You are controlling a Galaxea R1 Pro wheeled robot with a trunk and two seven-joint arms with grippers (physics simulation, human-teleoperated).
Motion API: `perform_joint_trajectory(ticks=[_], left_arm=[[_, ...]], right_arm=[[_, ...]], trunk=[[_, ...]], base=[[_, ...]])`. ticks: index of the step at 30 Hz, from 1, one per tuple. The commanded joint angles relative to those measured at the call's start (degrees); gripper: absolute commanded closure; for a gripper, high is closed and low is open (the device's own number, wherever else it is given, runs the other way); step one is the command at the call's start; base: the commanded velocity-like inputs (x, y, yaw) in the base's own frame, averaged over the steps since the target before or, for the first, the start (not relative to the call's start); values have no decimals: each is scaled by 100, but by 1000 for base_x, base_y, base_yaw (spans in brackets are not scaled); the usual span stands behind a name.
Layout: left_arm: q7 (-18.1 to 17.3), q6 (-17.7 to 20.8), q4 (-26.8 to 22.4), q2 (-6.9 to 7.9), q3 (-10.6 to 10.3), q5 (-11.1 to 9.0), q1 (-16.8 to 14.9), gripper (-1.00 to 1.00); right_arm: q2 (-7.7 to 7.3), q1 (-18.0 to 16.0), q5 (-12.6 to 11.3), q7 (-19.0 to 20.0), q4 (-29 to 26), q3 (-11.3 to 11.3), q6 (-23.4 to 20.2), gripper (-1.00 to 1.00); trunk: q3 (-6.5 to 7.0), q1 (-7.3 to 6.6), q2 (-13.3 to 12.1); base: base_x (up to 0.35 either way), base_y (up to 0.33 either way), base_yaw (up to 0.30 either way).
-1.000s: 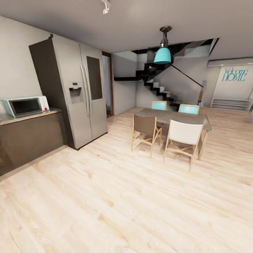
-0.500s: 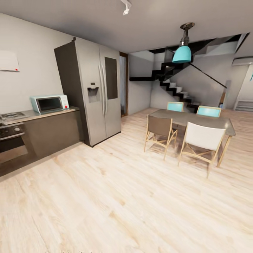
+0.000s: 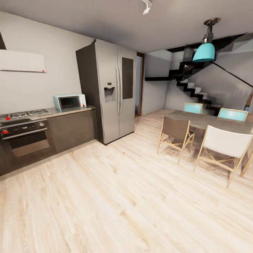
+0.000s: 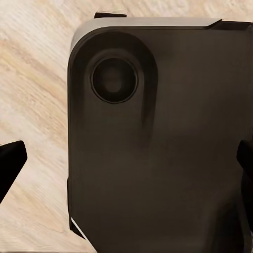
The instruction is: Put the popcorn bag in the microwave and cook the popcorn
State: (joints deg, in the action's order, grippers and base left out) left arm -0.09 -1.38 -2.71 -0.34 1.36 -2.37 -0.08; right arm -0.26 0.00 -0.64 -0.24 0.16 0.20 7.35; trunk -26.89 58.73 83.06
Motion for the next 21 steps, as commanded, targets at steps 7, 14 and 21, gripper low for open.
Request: perform_joint_trajectory(ticks=[7,14,21], left_arm=[[0,-10,-1,-1,9,-26,-1,-100],[0,-12,-1,-1,10,-24,-1,-100],[0,-12,-1,-1,8,-22,-1,-100]], right_arm=[[0,0,-6,-2,2,1,21,-100],[0,-2,-6,-2,2,2,21,-100],[0,0,-6,-2,2,7,21,-100]], trunk=[[-4,0,2],[-4,0,2],[-4,0,2]], base=[[0,0,276],[0,0,276],[0,0,276]])
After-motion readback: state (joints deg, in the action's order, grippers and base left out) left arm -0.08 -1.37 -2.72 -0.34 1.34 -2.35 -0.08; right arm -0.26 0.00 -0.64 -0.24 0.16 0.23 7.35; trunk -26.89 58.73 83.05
